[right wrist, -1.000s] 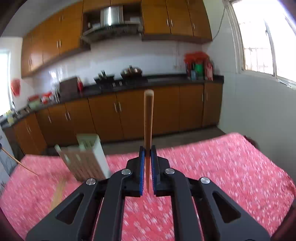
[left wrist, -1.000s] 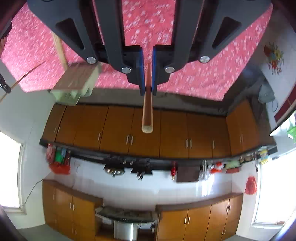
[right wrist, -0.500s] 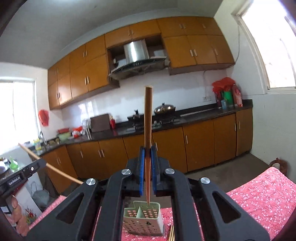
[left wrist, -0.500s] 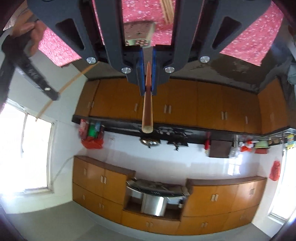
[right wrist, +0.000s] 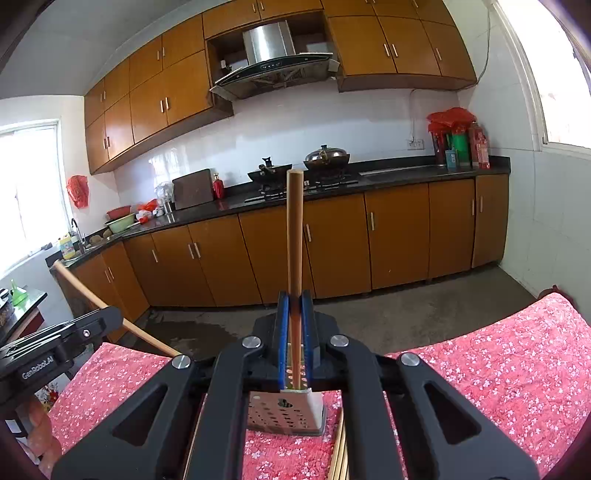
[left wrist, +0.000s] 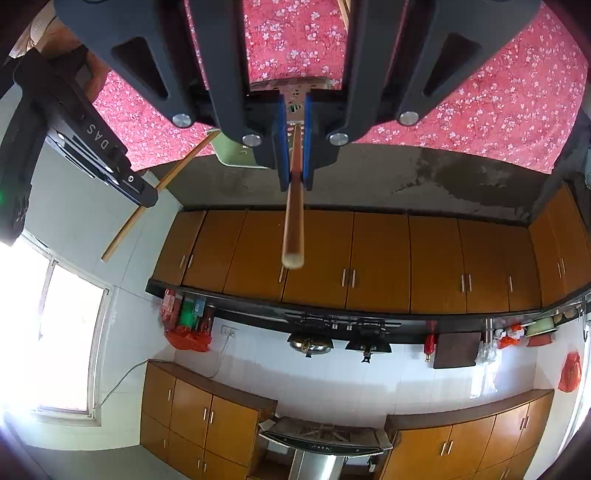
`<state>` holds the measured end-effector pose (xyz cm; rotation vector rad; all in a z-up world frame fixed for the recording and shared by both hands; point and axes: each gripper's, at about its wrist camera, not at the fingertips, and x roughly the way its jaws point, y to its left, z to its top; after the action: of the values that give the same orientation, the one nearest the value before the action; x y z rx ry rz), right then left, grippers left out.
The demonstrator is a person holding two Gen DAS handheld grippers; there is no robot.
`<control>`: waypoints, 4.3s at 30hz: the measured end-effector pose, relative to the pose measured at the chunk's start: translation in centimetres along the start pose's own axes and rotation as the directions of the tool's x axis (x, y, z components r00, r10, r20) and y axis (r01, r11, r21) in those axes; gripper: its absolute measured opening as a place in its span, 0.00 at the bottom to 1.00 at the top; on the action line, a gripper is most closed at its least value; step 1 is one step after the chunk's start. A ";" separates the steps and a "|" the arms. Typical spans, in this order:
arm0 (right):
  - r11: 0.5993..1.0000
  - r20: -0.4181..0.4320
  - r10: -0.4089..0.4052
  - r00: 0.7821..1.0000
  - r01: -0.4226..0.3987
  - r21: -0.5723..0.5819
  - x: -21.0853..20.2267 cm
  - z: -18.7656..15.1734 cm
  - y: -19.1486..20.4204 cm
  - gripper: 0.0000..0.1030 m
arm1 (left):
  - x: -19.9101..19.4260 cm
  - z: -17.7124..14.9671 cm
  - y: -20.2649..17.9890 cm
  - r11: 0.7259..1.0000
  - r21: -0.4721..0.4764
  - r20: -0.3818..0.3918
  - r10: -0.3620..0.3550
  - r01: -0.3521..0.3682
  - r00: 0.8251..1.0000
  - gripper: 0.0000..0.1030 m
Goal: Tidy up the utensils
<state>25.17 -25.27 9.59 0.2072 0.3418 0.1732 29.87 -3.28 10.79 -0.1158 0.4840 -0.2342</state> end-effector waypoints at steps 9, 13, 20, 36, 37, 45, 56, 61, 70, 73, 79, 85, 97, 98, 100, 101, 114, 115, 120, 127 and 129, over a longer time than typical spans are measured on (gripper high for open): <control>0.999 0.074 -0.034 0.997 0.033 0.020 -4.2 1.2 -1.3 0.36 | -4.7 0.0 1.5 0.998 -0.055 0.087 0.006 -0.001 0.996 0.22; 0.994 0.049 -0.101 0.994 0.099 0.043 -6.4 -0.2 -3.1 0.37 | -8.1 -1.2 3.2 0.995 -0.080 0.129 0.063 -0.053 0.990 0.27; 0.993 -0.353 -0.086 0.932 0.109 0.044 -2.8 -10.8 -5.9 0.19 | -6.9 -8.8 7.1 0.978 -0.067 -0.071 0.194 -0.199 0.978 0.28; 0.991 -0.554 -0.130 0.822 0.115 -0.062 0.4 -19.5 -4.0 0.08 | -2.2 -20.3 7.2 0.988 -0.044 -0.363 0.124 -0.150 0.923 0.26; 0.987 -0.542 -0.161 0.824 0.134 -0.089 0.8 -19.6 -3.9 0.08 | -2.1 -20.5 7.1 0.988 -0.045 -0.368 0.119 -0.146 0.922 0.25; 0.973 -0.525 -0.224 0.821 0.222 -0.068 1.0 -19.4 -6.0 0.08 | -1.6 -22.1 6.6 0.993 -0.053 -0.408 0.076 -0.106 0.910 0.16; 0.975 -0.512 -0.220 0.831 0.198 -0.098 -0.1 -19.6 -5.6 0.08 | -0.5 -22.7 5.8 0.984 0.034 -0.420 0.173 -0.175 0.891 0.09; 0.968 -0.498 -0.252 0.830 0.226 -0.112 0.1 -19.3 -6.4 0.08 | 0.5 -21.8 8.5 0.971 0.022 -0.419 0.225 -0.238 0.880 0.09; 0.957 -0.474 -0.278 0.836 0.283 -0.061 0.5 -18.7 -10.2 0.08 | 0.9 -20.9 12.9 0.962 -0.034 -0.392 0.236 -0.270 0.889 0.11; 0.955 -0.473 -0.286 0.834 0.286 -0.074 0.5 -18.6 -10.2 0.08 | 0.7 -20.9 12.9 0.960 -0.018 -0.392 0.250 -0.279 0.885 0.11; 0.958 -0.474 -0.274 0.837 0.281 -0.058 0.8 -18.8 -10.1 0.08 | 0.7 -20.9 12.9 0.961 -0.033 -0.391 0.241 -0.275 0.888 0.11; 0.958 -0.473 -0.272 0.838 0.281 -0.054 0.8 -18.8 -10.2 0.08 | 0.6 -21.0 12.9 0.961 -0.032 -0.390 0.243 -0.276 0.888 0.11; 0.959 -0.472 -0.265 0.841 0.281 -0.037 0.7 -18.8 -10.2 0.08 | 0.6 -21.0 12.8 0.961 -0.036 -0.389 0.240 -0.275 0.889 0.11; 0.959 -0.472 -0.265 0.841 0.282 -0.036 0.7 -18.8 -10.2 0.08 | 0.6 -21.0 12.8 0.961 -0.037 -0.389 0.239 -0.274 0.890 0.11; 0.958 -0.472 -0.266 0.841 0.283 -0.036 0.7 -18.8 -10.1 0.08 | 0.6 -21.0 12.8 0.961 -0.037 -0.389 0.240 -0.275 0.890 0.11; 0.959 -0.472 -0.266 0.841 0.283 -0.036 0.7 -18.8 -10.1 0.08 | 0.6 -21.0 12.8 0.961 -0.038 -0.389 0.239 -0.275 0.890 0.11; 0.959 -0.472 -0.263 0.842 0.282 -0.032 0.7 -18.8 -10.2 0.08 | 0.5 -21.0 12.9 0.962 -0.052 -0.387 0.229 -0.269 0.893 0.11; 0.959 -0.472 -0.263 0.842 0.282 -0.032 0.7 -18.8 -10.1 0.08 | 0.5 -21.0 12.9 0.962 -0.053 -0.387 0.228 -0.269 0.893 0.11; 0.959 -0.472 -0.262 0.842 0.281 -0.032 0.7 -18.8 -10.2 0.08 | 0.4 -20.9 12.9 0.962 -0.055 -0.387 0.227 -0.268 0.894 0.11; 0.961 -0.471 -0.257 0.844 0.276 -0.028 0.7 -18.8 -10.2 0.08 | 0.5 -21.0 12.9 0.961 -0.063 -0.387 0.224 -0.268 0.895 0.11; 0.961 -0.471 -0.256 0.844 0.276 -0.026 0.7 -18.7 -10.2 0.08 | 0.5 -21.0 12.9 0.961 -0.062 -0.387 0.224 -0.268 0.895 0.11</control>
<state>20.60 -31.72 -10.21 0.1551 0.8579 -0.0652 22.85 7.90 -9.97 -0.1202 0.8905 0.0253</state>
